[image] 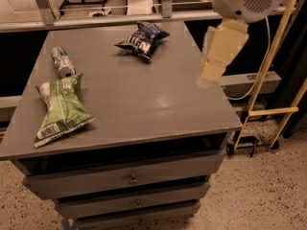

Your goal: Pick green jalapeno chip bag

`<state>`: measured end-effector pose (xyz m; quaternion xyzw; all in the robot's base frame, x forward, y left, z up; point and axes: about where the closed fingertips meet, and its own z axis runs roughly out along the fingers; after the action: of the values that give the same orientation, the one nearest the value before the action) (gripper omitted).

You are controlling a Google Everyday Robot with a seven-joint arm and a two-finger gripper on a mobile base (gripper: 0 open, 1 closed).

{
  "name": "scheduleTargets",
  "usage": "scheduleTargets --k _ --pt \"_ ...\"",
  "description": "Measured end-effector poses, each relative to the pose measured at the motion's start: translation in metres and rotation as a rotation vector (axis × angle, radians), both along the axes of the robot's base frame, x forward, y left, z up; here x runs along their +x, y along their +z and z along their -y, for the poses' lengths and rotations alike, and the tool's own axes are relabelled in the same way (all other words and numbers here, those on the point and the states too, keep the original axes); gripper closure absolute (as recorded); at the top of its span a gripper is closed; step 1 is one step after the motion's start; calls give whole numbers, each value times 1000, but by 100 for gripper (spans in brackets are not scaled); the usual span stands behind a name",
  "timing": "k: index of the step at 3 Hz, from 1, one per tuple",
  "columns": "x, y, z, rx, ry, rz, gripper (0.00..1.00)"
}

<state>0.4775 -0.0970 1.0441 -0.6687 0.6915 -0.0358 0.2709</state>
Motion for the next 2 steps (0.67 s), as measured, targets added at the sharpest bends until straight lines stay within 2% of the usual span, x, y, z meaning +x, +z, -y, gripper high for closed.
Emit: scheduleTargets --k 1,2 --pt "9 28 -87 67 160 31 0" --pt "5 40 -102 75 190 54 0"
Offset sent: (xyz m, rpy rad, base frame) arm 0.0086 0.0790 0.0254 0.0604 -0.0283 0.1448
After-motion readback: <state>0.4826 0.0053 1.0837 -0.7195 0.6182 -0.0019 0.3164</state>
